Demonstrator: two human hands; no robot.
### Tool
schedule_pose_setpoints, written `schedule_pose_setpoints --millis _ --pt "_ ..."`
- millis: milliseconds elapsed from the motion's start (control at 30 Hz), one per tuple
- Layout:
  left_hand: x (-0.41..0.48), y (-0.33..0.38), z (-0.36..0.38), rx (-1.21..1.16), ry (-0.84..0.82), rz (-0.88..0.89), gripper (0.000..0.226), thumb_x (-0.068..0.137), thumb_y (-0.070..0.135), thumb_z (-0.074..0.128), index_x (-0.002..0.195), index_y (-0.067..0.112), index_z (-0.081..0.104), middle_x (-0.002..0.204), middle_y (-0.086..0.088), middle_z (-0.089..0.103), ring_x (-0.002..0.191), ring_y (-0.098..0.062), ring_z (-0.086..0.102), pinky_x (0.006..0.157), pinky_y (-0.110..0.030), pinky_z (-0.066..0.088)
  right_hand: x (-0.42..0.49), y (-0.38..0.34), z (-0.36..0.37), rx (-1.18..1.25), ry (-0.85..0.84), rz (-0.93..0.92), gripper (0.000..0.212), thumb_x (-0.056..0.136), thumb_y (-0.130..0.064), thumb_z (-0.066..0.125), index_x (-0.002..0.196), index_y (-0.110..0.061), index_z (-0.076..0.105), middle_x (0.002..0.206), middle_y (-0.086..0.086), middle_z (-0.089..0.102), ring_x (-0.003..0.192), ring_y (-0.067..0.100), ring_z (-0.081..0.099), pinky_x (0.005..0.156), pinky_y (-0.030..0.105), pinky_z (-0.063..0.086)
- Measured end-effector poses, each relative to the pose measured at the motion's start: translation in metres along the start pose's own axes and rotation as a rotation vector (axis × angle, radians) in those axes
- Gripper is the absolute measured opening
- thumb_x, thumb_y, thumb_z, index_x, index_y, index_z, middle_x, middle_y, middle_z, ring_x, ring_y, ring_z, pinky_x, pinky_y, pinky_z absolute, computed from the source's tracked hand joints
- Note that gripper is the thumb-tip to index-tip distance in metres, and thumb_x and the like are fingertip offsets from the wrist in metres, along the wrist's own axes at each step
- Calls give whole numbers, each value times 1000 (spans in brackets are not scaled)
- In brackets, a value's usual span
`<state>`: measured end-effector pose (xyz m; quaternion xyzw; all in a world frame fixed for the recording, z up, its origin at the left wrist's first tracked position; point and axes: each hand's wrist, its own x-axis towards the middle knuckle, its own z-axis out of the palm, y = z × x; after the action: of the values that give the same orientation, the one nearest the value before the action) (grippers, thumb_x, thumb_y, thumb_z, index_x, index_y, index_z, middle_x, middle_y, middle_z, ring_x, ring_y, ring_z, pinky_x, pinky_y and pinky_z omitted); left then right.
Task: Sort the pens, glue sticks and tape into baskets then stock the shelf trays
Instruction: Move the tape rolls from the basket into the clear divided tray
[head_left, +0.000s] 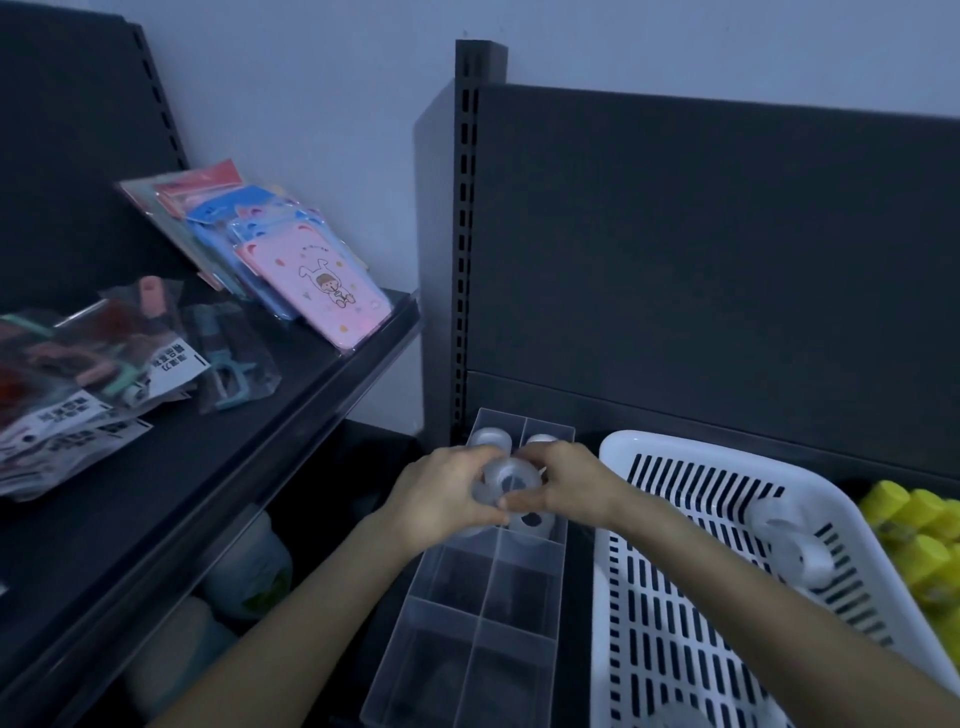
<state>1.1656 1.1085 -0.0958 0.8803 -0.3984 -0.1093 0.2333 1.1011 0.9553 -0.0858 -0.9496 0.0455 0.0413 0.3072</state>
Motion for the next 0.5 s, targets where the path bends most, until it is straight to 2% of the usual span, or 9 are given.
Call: schedule_pose_setpoints --millis 100,167,233,300,400,500 --pt "0 -4 4 -96 0 -12 66 72 37 76 130 23 48 112 3 58 97 -10 54 85 -27 48 3 3 -1 -6 -8 48 37 73 -29 75 103 -11 64 95 5 63 75 10 55 67 20 44" --pt "0 -9 5 -149 9 -28 66 68 34 80 126 21 51 115 2 54 99 -10 52 86 -25 47 4 6 -2 -49 -11 91 35 72 -27 74 101 -10 63 93 4 61 73 9 54 66 22 44" --pt "-1 -15 5 -147 33 -61 53 64 32 82 109 21 55 109 3 49 96 -12 51 80 -24 46 6 9 -1 -201 -9 119 38 72 -26 72 104 -10 60 100 4 57 81 14 54 68 24 46" --pt "-4 -21 3 -139 44 -104 47 62 30 83 97 23 51 104 4 45 91 -12 50 77 -24 44 7 13 2 -320 -24 158 49 74 -24 71 117 -9 52 112 8 55 96 23 56 78 31 49" --pt "-8 -30 3 -150 68 -112 44 63 32 82 94 21 52 97 4 47 88 -14 51 77 -27 45 7 16 13 -415 -62 172 53 76 -23 66 124 -8 47 117 11 54 103 28 56 83 33 50" --pt "-12 -37 4 -178 113 -77 41 64 47 75 90 24 54 90 6 57 83 -13 55 74 -32 47 8 20 19 -464 -81 150 48 78 -25 62 121 -9 50 119 11 51 104 29 54 84 35 50"
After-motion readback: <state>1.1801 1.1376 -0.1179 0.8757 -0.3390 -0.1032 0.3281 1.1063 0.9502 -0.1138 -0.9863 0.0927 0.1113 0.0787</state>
